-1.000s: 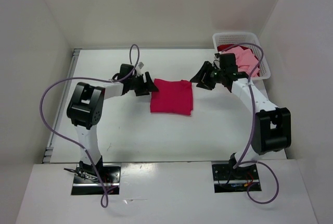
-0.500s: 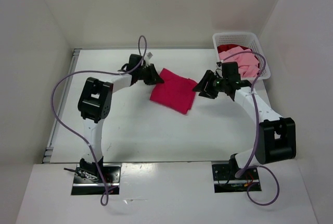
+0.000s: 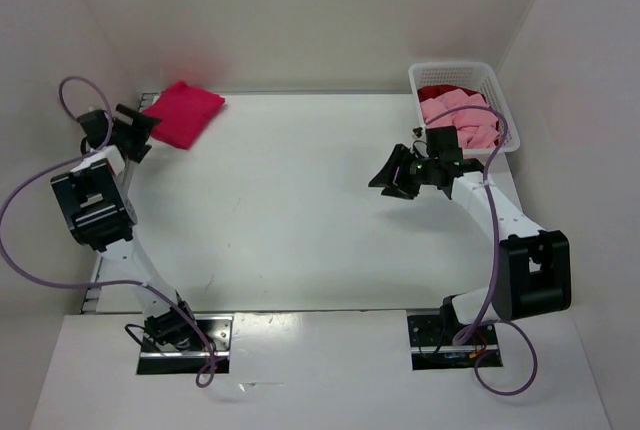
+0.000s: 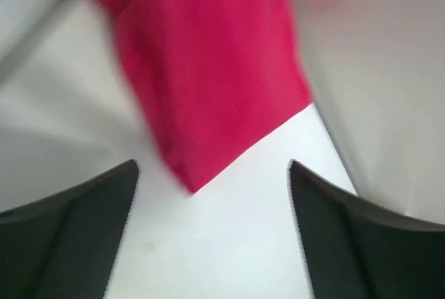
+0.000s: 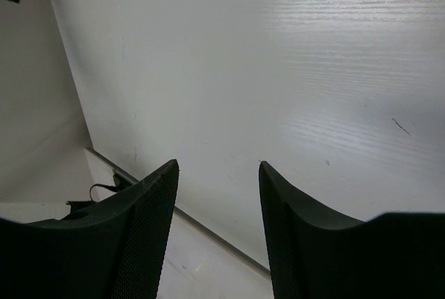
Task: Fold and stack the t-shirts
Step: Put the neatly folded tshirt into the corner of the board with the left arm, then grab crumpled tshirt from bin with the right arm
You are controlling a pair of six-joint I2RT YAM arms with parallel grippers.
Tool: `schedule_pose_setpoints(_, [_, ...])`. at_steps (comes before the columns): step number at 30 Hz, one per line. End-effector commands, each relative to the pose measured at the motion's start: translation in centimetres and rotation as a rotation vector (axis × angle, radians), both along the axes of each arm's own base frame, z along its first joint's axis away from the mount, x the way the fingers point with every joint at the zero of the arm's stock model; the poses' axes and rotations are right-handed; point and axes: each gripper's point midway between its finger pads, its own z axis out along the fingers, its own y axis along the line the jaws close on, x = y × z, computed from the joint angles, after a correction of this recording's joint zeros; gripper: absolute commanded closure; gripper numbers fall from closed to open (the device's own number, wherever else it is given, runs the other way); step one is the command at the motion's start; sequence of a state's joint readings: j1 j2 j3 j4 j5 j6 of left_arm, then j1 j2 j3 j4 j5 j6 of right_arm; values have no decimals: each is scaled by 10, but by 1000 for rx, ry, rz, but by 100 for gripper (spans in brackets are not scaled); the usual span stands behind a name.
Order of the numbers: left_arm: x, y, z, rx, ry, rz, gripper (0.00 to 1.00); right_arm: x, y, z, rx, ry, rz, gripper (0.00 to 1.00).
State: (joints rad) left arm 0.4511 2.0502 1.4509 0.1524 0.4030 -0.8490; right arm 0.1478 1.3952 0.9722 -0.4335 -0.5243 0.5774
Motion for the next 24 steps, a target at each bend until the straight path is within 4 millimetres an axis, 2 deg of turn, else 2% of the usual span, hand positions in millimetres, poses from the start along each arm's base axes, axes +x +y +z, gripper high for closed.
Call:
schedule_pose_setpoints(1, [-27,2,-18,-108,60,107,0,-8,2,15,22,-39,42,44])
schedule_pose_setpoints(3, [-46,0,-35,-134,100,127,0,-11,5,19,44,-50,60,43])
schedule_pose_setpoints(6, [-67,-8,-46,-171,160,166,0,-16,6,13,55,-24,61,43])
schedule_pose_setpoints(7, [-86,-15,-65,-196,213,189,0,-14,6,14,56,-33,62,42])
schedule_pose_setpoints(8, [-94,-16,-55,-189,200,215,0,-15,6,10,55,-30,62,42])
schedule_pose_setpoints(9, [-104,-16,-58,-198,219,255,0,-19,7,6,61,-17,67,42])
schedule_pose_setpoints(10, [-111,-20,-45,-189,195,254,0,-17,7,8,62,-29,68,42])
schedule_pose_setpoints(11, [-125,-27,-55,-198,218,256,0,-18,7,5,62,-28,68,42])
schedule_pose_setpoints(12, [-130,-34,-52,-195,214,246,0,-20,7,1,61,-19,67,43])
schedule_pose_setpoints(13, [-132,-42,-35,-178,176,217,0,-17,4,-1,46,-16,45,45])
schedule_pose_setpoints(14, [-133,-60,-32,-159,175,170,0,-17,5,-3,29,-18,43,47])
schedule_pose_setpoints(15, [-136,-72,-29,-139,168,136,2,-18,7,-2,18,-23,35,56])
schedule_pose_setpoints(16, [-137,-86,-11,-100,132,80,12,-13,2,-5,-10,-21,-5,61])
schedule_pose_setpoints(17, [-137,-118,-8,-78,134,3,20,-11,-1,-7,-23,-18,-29,65])
schedule_pose_setpoints(19, [-140,-149,8,-18,101,-84,31,-8,-5,-10,-55,-19,-59,72])
schedule_pose_setpoints(20, [-143,-183,12,-1,107,-170,42,-1,-6,-3,-60,-39,-80,73])
schedule_pose_setpoints(21, [-146,-202,16,13,95,-222,46,-1,-7,-1,-77,-35,-85,73])
schedule_pose_setpoints(22, [-147,-220,23,26,92,-285,48,10,-11,7,-102,-60,-114,75])
schedule_pose_setpoints(23, [-157,-254,20,27,108,-371,48,11,-10,7,-115,-50,-114,76])
schedule_pose_setpoints(24, [-163,-273,21,24,107,-426,48,15,-9,15,-111,-69,-115,80])
